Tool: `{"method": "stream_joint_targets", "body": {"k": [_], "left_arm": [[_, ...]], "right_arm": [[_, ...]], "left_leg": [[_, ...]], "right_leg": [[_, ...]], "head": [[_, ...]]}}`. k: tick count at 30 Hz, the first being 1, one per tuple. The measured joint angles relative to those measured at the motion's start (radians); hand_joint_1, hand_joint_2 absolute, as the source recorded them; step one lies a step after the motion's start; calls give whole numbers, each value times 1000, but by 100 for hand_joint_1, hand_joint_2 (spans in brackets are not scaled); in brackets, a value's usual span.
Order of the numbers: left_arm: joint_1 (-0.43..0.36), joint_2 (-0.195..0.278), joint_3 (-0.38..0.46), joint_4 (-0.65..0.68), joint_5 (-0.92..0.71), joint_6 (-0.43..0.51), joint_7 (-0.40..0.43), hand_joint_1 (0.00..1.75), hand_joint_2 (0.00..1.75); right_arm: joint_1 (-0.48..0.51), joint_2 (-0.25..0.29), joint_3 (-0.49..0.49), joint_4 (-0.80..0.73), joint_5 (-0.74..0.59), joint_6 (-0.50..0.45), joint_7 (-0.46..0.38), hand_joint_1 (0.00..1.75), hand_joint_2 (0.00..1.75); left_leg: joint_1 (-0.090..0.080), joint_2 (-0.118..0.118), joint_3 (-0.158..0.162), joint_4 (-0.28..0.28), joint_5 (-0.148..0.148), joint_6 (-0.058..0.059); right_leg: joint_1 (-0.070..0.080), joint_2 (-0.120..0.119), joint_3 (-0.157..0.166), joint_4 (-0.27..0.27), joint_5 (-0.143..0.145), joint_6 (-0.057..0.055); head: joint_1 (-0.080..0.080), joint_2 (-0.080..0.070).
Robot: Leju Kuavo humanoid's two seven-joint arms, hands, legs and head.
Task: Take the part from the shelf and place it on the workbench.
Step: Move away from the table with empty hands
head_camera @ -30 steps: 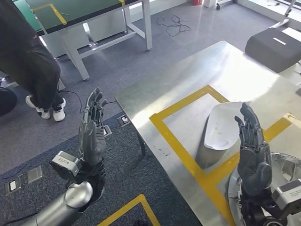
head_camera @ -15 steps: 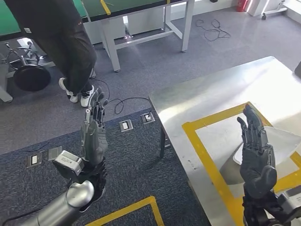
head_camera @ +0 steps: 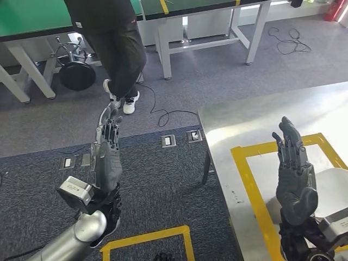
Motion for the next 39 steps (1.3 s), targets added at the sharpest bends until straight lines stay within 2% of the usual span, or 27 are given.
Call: {"method": "stream_joint_targets", "body": {"k": [2,4,6,7,8,10,12,13,14,15,17,19,21,22,23,24,25,26,27,28,29,30,32,34,35,37,39], "left_arm": [[-1,0,0,0,0,0,0,0,0],[-2,0,0,-1,-1,0,0,0,0],[-2,0,0,-2,-2,1,0,0,0],[-2,0,0,-2,-3,1,0,0,0],[-2,0,0,-2,-4,1,0,0,0],[-2,-1,0,-3,-5,1,0,0,0],[-1,-1,0,-3,-6,4,1,0,0],[0,-1,0,-3,-7,5,1,0,0],[1,-1,0,-3,-9,7,1,0,0],[1,-1,0,-3,-11,8,2,0,0],[1,-1,0,-3,-16,9,3,0,0],[1,0,0,-5,-20,10,5,0,0],[2,2,0,-10,-24,10,8,0,0],[4,3,0,-12,-25,11,8,0,0],[4,5,0,-15,-26,11,8,0,0],[3,7,0,-17,-26,11,9,0,0],[3,8,0,-18,-26,11,10,0,0],[3,9,0,-19,-27,11,12,0,0],[2,9,0,-19,-27,11,13,0,0],[3,9,0,-19,-27,10,14,0,0],[3,10,0,-19,-27,10,15,0,0],[3,10,0,-20,-27,9,16,0,0],[2,11,0,-21,-27,8,17,0,0],[1,12,0,-24,-26,8,17,0,0],[0,12,0,-25,-26,8,17,0,0],[1,13,0,-27,-25,8,17,0,0],[0,14,0,-29,-25,8,17,0,0]], "right_arm": [[-1,0,0,0,0,1,0,0,0],[-3,0,-1,0,0,2,0,0,0],[-5,0,-1,0,0,4,0,0,0],[-6,0,-1,0,-1,5,0,0,0],[-7,0,-2,0,-1,5,0,0,0],[-8,0,-2,0,-2,5,0,0,0],[-7,0,-1,0,-2,7,0,0,0],[-7,0,-1,1,-2,8,0,0,0],[-7,0,-1,1,-2,9,1,0,0],[-8,0,-1,1,-2,10,1,0,0],[-11,0,-1,1,-3,12,1,0,0],[-16,0,-2,0,-3,13,1,0,0],[-21,0,-2,-1,-3,15,1,0,0],[-22,0,-2,-2,-3,16,1,0,0],[-24,0,-2,-2,-3,17,0,0,0],[-26,0,-2,-3,-3,17,0,0,0],[-27,0,-3,-5,-3,18,1,0,0],[-27,0,-3,-5,-2,19,1,0,0],[-27,0,-3,-6,-1,19,2,0,0],[-26,0,-3,-6,0,20,3,0,0],[-27,0,-4,-6,1,19,4,0,0],[-27,0,-4,-7,2,18,5,0,0],[-28,-1,-7,-10,3,14,7,0,0],[-33,-3,-11,-14,4,7,9,0,0],[-35,-5,-13,-17,5,4,10,0,0],[-37,-7,-17,-20,6,-1,10,0,0],[-38,-11,-22,-24,8,-3,11,0,0]], "left_leg": [[-6,50,83,-152,53,8],[-14,73,115,-213,62,20],[-16,46,116,-215,62,31],[-15,34,118,-217,62,36],[-12,22,121,-219,63,41],[-8,-2,125,-221,62,48],[-10,-30,127,-221,61,52],[-11,-47,129,-221,60,53],[-13,-64,132,-220,59,54],[-13,-80,136,-220,58,53],[-13,-110,141,-219,56,50],[-10,-134,133,-215,57,43],[-7,-159,123,-215,63,31],[-8,-157,120,-212,61,26],[-11,-137,111,-196,50,22],[-13,-105,92,-158,27,17],[-12,-65,61,-97,-4,13],[-9,-37,22,-23,-37,8],[-5,-23,-15,44,-60,3],[-1,-17,-39,84,-67,-1],[2,-13,-40,82,-54,-4],[5,-7,-18,37,-24,-6],[4,35,64,-115,42,-7],[-2,64,113,-206,66,3],[-5,60,116,-213,61,10],[-3,34,117,-214,61,23],[1,12,122,-217,61,34]], "right_leg": [[5,-21,7,0,-7,7],[10,-38,13,0,-15,16],[11,-55,20,0,-22,26],[8,-46,19,8,-32,32],[5,-24,10,33,-50,36],[2,36,-46,153,-111,42],[2,60,-120,295,-159,43],[2,63,-139,324,-157,42],[2,66,-138,307,-131,39],[2,73,-118,251,-89,35],[1,119,-59,104,-13,25],[0,155,-23,25,6,18],[0,141,-12,11,2,14],[-1,128,-8,6,5,11],[-4,114,-3,-1,8,6],[-6,99,1,-8,11,2],[-5,84,3,-11,12,-1],[-4,69,3,-13,11,-4],[-2,53,3,-12,9,-5],[-2,37,3,-12,8,-5],[-2,23,4,-12,5,-4],[-3,9,6,-12,2,-2],[-1,-14,12,-9,-6,7],[5,-32,18,-5,-16,17],[7,-41,21,-5,-20,23],[5,-54,27,-5,-29,33],[-1,-21,10,44,-65,41]], "head": [[-3,0],[1,0],[6,0],[7,0],[9,0],[17,0],[21,0],[21,0],[21,0],[21,0],[22,0],[22,0],[21,0],[20,0],[16,0],[11,0],[8,0],[4,0],[3,0],[2,0],[1,0],[0,0],[-2,0],[0,0],[2,0],[7,0],[11,0]]}}
